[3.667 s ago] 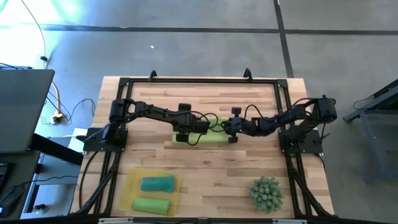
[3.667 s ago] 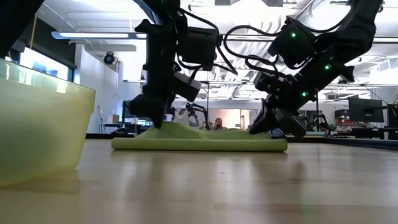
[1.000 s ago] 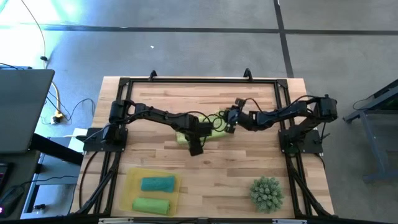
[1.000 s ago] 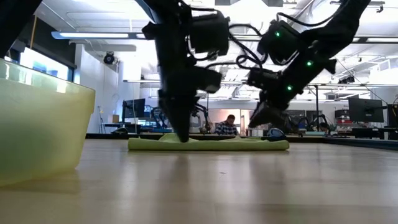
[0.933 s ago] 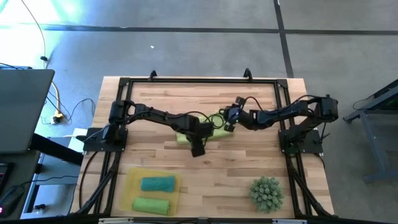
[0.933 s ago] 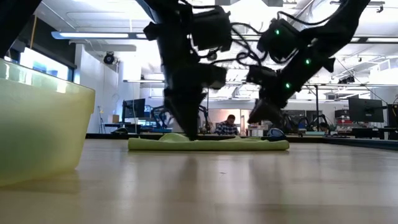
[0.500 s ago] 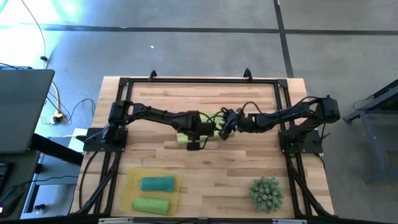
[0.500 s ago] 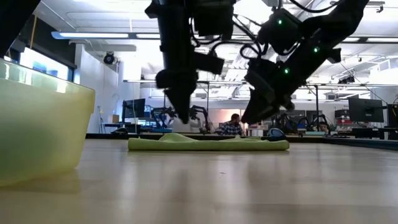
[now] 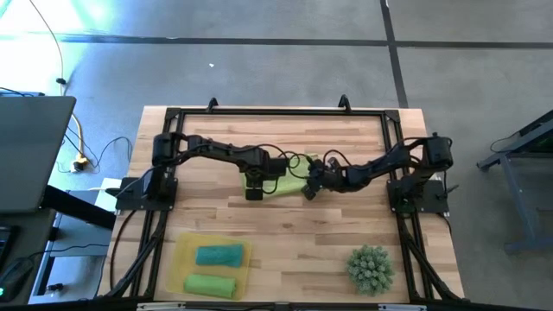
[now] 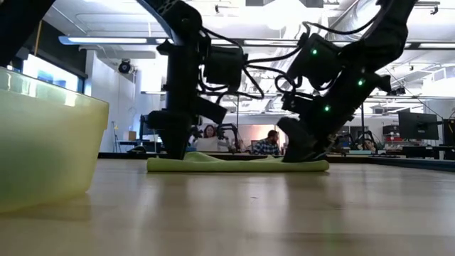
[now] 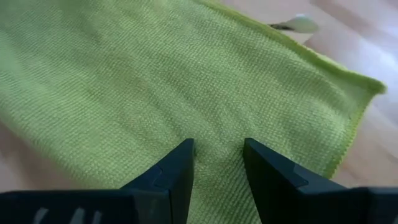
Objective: Roll microfiber towels into tight, uniform cylinder then place into a basket
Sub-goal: Roll the light green microfiber towel
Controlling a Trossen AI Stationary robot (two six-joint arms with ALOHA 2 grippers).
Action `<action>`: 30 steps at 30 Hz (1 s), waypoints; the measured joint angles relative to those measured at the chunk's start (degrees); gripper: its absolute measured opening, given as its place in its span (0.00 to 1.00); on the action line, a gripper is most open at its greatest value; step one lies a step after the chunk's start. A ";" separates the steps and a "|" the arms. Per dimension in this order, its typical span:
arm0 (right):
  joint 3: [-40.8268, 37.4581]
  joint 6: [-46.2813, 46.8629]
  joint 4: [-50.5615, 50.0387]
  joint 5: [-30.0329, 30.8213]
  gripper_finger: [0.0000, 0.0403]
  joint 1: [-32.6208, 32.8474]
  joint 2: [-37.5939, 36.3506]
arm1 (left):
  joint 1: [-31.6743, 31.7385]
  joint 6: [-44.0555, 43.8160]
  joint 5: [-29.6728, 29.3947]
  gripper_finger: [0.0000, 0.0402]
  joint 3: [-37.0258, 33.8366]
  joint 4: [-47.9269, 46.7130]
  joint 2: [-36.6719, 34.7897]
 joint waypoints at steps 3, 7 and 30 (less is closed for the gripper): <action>0.09 -2.57 0.40 3.39 0.33 -0.54 1.15 | 0.02 -2.43 1.76 0.25 -1.05 1.01 -0.29; 0.04 -10.37 2.18 10.06 0.33 -1.46 3.01 | -1.08 -6.56 5.68 0.25 -2.10 3.86 -0.32; 0.68 -30.71 2.82 1.20 0.33 -2.18 -10.45 | -6.23 -9.70 24.25 0.25 8.79 11.15 0.05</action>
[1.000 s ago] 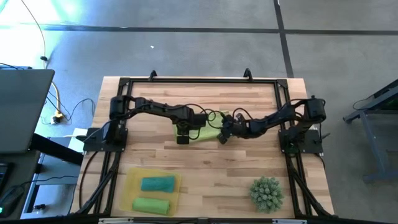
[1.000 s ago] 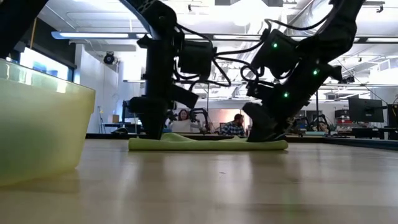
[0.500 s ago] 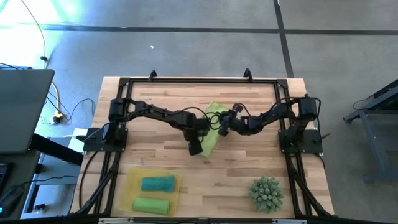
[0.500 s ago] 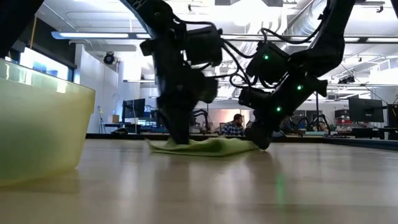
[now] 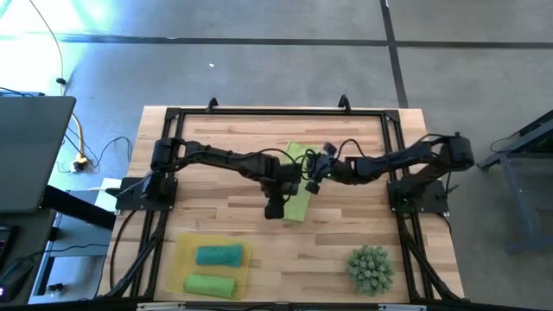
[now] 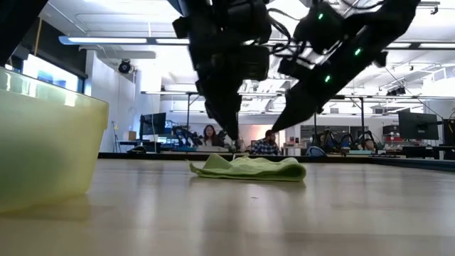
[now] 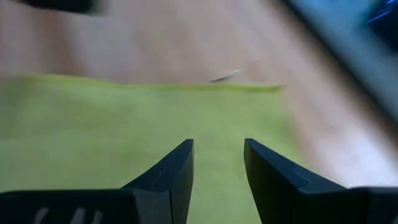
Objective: Roll microfiber towels into tight, uniform cylinder then place into a basket
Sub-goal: Roll the light green microfiber towel
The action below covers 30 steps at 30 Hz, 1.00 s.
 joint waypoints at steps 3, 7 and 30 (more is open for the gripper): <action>0.00 8.07 -2.84 -10.04 0.33 0.80 -3.19 | 0.00 4.58 -0.10 0.25 0.49 -4.07 0.08; -0.93 16.49 -2.01 -15.38 0.33 2.45 -2.69 | -0.27 6.52 -0.61 0.25 -0.41 -5.40 0.11; -1.57 10.89 0.72 -8.79 0.33 7.48 8.88 | -8.64 -6.06 -13.51 0.25 -10.87 6.99 -0.09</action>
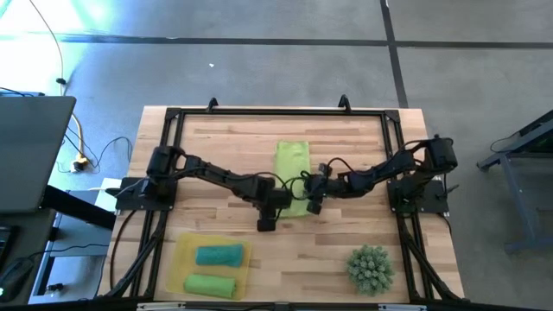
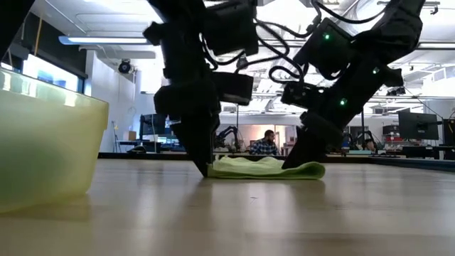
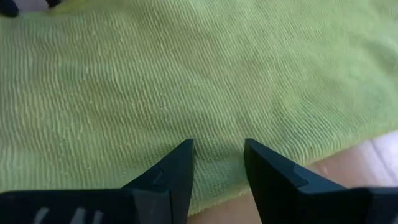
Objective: Roll microfiber towels into tight, uniform cylinder then place into a basket
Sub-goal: Roll the light green microfiber towel
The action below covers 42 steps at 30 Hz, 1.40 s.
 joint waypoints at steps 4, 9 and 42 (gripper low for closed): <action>0.06 -3.54 -0.25 -0.52 0.33 0.11 -1.83 | -2.41 -0.57 -8.97 0.25 0.02 0.12 0.00; 0.08 -6.84 -4.19 -4.21 0.33 1.70 -8.13 | -3.86 0.02 -11.83 0.25 0.79 -3.00 -0.68; 0.08 -39.20 -7.74 -4.40 0.41 15.91 -5.97 | -9.08 30.31 -24.40 0.41 4.20 -3.78 3.85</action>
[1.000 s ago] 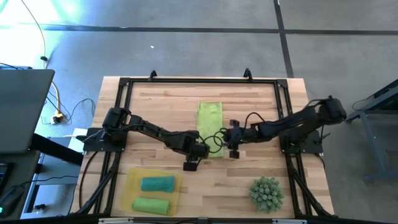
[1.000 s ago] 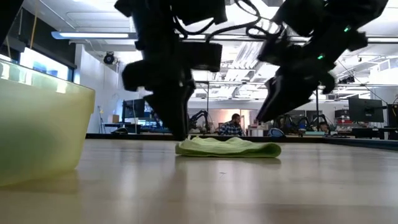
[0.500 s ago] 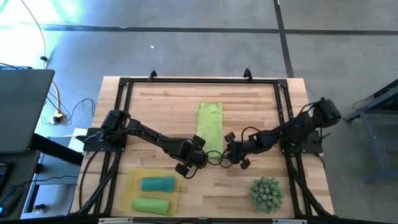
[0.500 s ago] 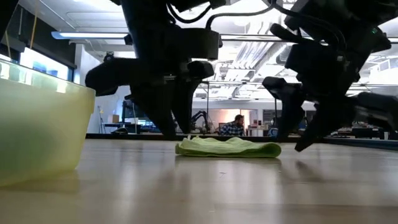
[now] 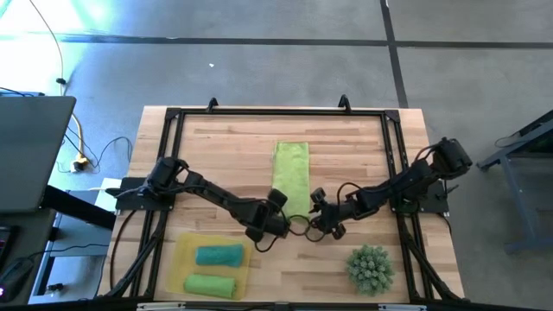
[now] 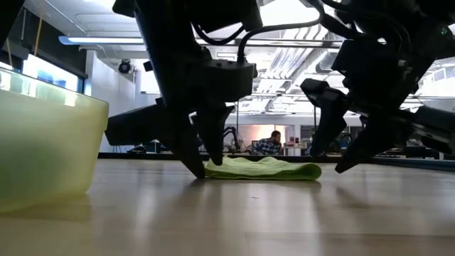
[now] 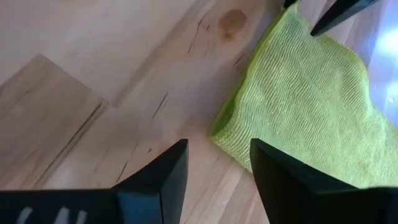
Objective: Roll microfiber towels into tight, uniform cylinder then place into a basket
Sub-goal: Roll the light green microfiber towel
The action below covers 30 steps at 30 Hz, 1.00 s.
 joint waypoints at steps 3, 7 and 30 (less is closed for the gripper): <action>0.00 0.11 0.59 0.03 0.41 -0.15 0.42 | 0.18 -4.57 2.93 0.37 -0.09 -0.23 0.07; 0.00 0.03 1.44 0.06 0.41 -0.96 0.98 | 0.27 -8.15 5.54 0.31 -0.13 -0.27 0.13; 0.11 13.92 5.85 -0.29 0.03 -1.22 6.58 | 0.34 -17.72 11.11 0.10 -0.20 3.53 0.28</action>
